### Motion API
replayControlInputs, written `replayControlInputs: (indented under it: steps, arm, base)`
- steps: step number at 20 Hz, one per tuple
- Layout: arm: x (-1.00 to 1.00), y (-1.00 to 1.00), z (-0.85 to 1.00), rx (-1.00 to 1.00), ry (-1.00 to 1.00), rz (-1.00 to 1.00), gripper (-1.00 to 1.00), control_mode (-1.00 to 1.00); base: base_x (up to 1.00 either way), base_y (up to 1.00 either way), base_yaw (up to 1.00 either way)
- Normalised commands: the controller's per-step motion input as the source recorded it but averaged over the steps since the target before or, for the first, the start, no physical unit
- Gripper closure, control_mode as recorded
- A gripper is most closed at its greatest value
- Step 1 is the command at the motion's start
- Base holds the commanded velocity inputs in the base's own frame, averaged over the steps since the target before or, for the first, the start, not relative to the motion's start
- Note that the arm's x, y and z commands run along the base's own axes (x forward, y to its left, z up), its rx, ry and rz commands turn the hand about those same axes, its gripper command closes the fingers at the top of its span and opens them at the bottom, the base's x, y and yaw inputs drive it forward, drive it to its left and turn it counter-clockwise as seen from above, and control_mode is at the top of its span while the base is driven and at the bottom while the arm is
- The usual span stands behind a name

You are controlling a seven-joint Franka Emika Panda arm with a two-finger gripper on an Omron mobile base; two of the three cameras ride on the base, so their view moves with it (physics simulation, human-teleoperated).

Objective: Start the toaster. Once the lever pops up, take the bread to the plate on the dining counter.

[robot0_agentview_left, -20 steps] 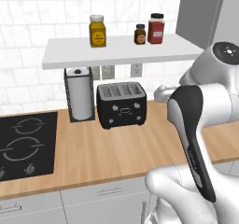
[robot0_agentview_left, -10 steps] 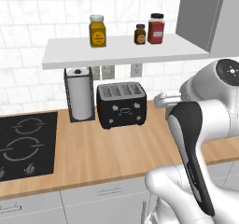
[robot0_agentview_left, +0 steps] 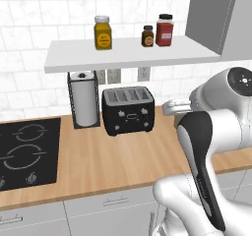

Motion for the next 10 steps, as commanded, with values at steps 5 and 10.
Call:
replayControlInputs:
  steps: [5, 10]
  arm:
    - [0.0, 0.0, 0.0, 0.0, 0.0, 0.0, 1.0, -1.0]
    - [0.0, 0.0, 0.0, 0.0, 0.0, 0.0, 1.0, 1.0]
  base:
    - [0.0, 0.0, 0.0]
    - [0.0, 0.0, 0.0]
